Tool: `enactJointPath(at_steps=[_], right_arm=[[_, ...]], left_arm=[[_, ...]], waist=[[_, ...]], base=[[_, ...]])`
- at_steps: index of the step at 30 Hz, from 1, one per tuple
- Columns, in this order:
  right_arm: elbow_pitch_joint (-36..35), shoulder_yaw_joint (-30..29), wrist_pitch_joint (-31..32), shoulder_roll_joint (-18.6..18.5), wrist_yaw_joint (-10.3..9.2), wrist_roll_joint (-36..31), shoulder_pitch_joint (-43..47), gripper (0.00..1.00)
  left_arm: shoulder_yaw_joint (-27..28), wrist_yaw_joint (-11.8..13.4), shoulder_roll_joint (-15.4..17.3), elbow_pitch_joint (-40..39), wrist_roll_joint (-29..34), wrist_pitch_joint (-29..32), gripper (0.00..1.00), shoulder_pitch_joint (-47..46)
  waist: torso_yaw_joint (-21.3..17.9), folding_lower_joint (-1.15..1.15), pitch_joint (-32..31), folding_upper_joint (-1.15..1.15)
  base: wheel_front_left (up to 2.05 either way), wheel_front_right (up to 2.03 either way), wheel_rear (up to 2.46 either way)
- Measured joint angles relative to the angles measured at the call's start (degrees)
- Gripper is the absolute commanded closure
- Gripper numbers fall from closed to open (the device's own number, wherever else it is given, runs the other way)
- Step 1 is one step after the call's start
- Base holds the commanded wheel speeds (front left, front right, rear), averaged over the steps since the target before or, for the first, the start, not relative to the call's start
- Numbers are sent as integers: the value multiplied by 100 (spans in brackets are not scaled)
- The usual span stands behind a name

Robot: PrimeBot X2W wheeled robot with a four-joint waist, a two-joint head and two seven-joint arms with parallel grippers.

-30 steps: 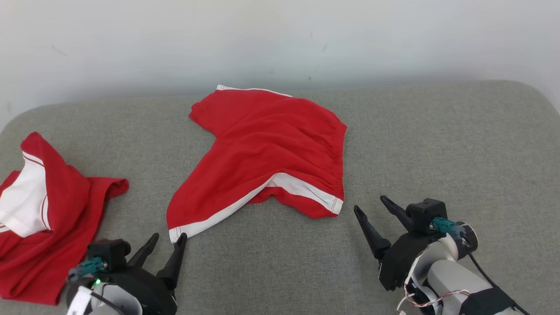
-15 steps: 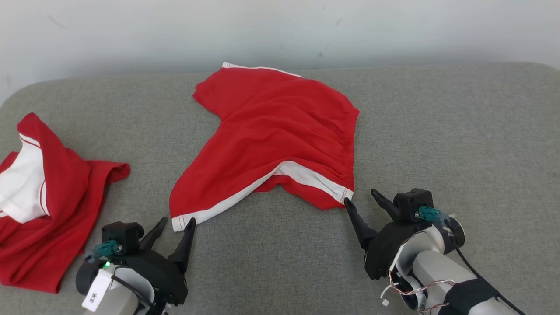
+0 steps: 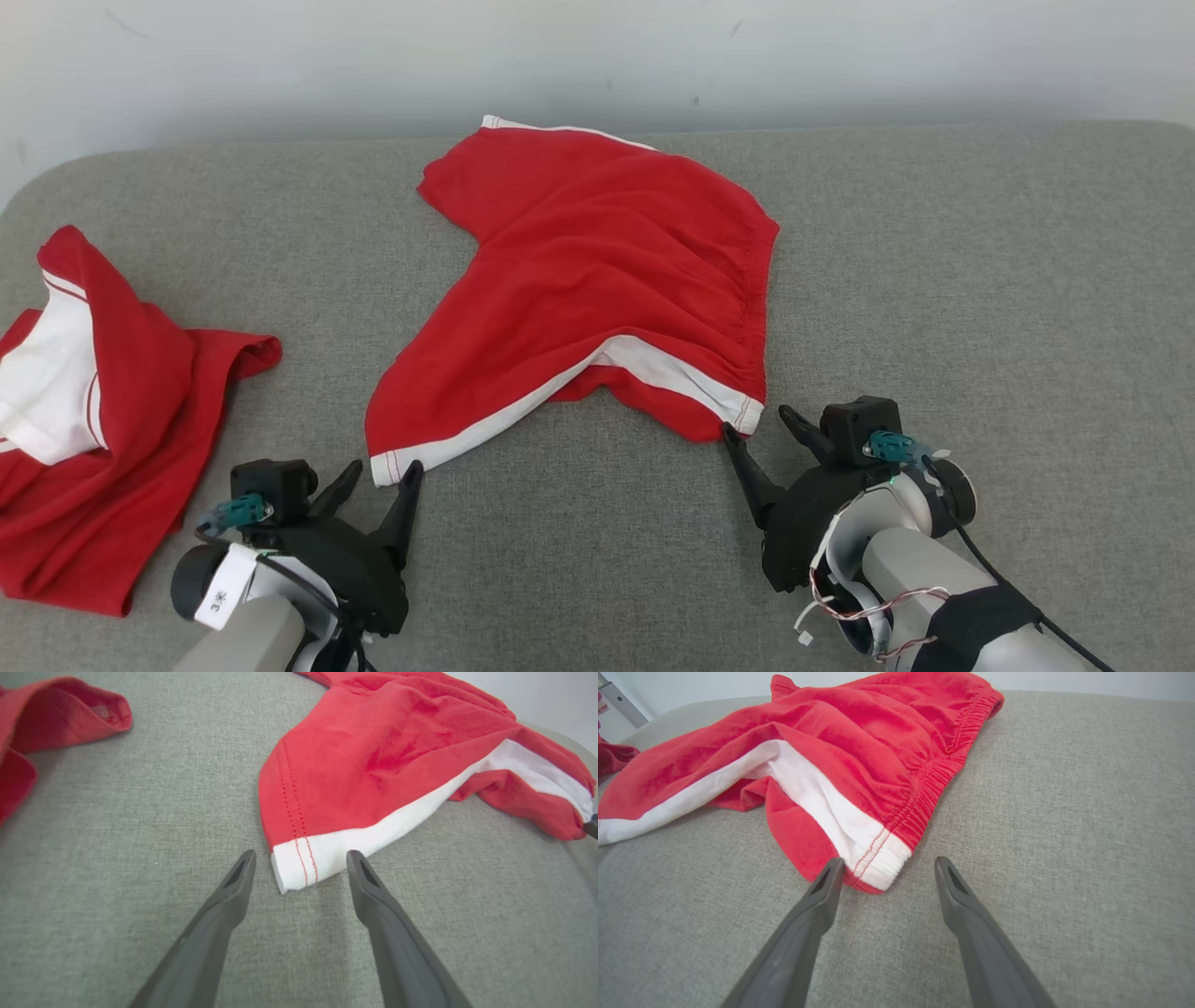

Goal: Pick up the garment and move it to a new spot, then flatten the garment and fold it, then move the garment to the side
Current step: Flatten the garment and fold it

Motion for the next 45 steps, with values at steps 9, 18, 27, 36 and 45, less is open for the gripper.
enactJointPath(at_steps=[9, 18, 27, 36, 45], right_arm=[[165, 91, 96, 102, 12, 1, -135, 100], [346, 96, 41, 148, 121, 2, -236, 100], [482, -62, -67, -110, 347, 134, -226, 100], [305, 35, 130, -617, 742, 167, -206, 100], [-223, 447, 1199, -754, 917, 265, -98, 100]], left_arm=[[41, -62, -199, 409, -111, 160, 0, -189], [102, -151, -307, 693, -247, 112, 100, -286], [89, -259, -238, 801, -232, -53, 100, -246], [45, -415, -33, 283, -167, -111, 100, -121], [-265, -603, 271, -555, -250, 247, 100, 181]], waist=[[-12, 0, 55, 0], [-25, -1, 19, 0], [-14, -1, -267, 0], [-51, -1, -589, 0], [-242, -1, -528, 0]], base=[[0, 0, 0], [0, 0, 0], [0, 0, 0], [0, 0, 0], [0, 0, 0]])
